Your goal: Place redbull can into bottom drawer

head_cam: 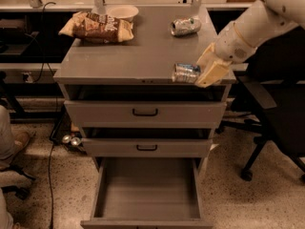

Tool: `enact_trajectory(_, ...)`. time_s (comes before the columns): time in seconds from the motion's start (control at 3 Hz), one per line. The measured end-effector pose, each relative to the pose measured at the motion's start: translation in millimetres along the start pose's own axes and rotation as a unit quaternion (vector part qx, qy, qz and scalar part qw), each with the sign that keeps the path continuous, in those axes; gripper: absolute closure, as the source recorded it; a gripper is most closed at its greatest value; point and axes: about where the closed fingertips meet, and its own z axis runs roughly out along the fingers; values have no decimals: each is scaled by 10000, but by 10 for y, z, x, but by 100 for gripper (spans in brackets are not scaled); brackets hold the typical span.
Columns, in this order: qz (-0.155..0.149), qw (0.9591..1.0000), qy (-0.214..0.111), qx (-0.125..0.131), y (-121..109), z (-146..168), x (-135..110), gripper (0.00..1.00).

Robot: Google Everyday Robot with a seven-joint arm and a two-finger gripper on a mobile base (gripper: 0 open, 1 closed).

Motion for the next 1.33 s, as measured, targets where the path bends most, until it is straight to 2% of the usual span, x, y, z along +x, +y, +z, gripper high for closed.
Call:
enact_trajectory(0.33, 96, 9991, -402, 81, 310, 283, -204, 100)
enact_trajectory(0.67, 128, 9992, -371, -103, 474, 594, -160, 100)
enact_trajectory(1.0, 128, 9992, -371, -104, 475, 595, -160, 100)
enact_trajectory(1.33, 278, 9990, -315, -167, 621, 880, -5, 100)
